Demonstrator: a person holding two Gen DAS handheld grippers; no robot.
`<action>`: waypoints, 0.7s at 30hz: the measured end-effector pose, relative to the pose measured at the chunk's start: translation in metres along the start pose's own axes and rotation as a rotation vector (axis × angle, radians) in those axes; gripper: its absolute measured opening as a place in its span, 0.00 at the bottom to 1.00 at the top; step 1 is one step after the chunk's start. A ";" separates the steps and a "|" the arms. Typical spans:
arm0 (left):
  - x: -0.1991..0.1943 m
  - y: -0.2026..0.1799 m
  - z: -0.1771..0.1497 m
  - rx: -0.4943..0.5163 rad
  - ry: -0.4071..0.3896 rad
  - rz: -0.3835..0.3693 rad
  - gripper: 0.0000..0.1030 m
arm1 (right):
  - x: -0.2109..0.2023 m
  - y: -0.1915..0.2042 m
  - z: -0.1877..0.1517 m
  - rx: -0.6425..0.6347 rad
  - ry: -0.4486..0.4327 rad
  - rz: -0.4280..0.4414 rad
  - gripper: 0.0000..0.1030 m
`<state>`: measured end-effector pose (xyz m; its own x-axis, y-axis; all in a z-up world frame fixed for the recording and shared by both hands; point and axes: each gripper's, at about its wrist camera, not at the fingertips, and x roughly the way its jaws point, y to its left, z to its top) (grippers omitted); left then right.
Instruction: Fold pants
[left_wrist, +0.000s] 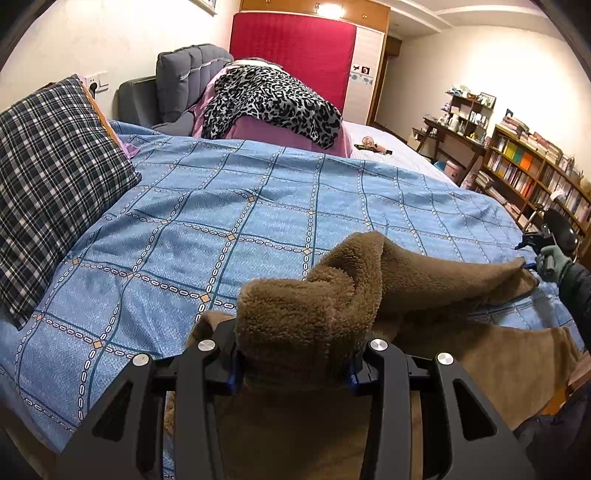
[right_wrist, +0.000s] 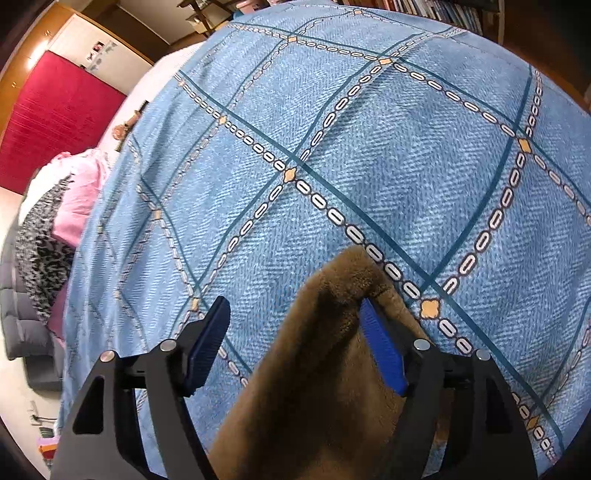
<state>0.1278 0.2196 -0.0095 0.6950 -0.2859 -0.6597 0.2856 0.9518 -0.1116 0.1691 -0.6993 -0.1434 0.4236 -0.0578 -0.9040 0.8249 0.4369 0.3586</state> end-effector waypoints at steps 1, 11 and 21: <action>0.000 0.000 0.000 -0.001 0.000 0.000 0.39 | 0.001 0.003 -0.001 -0.011 -0.002 -0.026 0.72; 0.006 0.009 0.006 -0.025 -0.025 -0.010 0.39 | -0.007 -0.001 -0.008 -0.085 -0.027 -0.156 0.17; 0.006 0.021 0.026 -0.077 -0.086 -0.044 0.39 | -0.106 -0.036 -0.032 -0.068 -0.149 -0.023 0.07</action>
<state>0.1553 0.2350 0.0033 0.7378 -0.3327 -0.5874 0.2675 0.9430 -0.1981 0.0828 -0.6804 -0.0676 0.4600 -0.1986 -0.8654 0.8100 0.4931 0.3173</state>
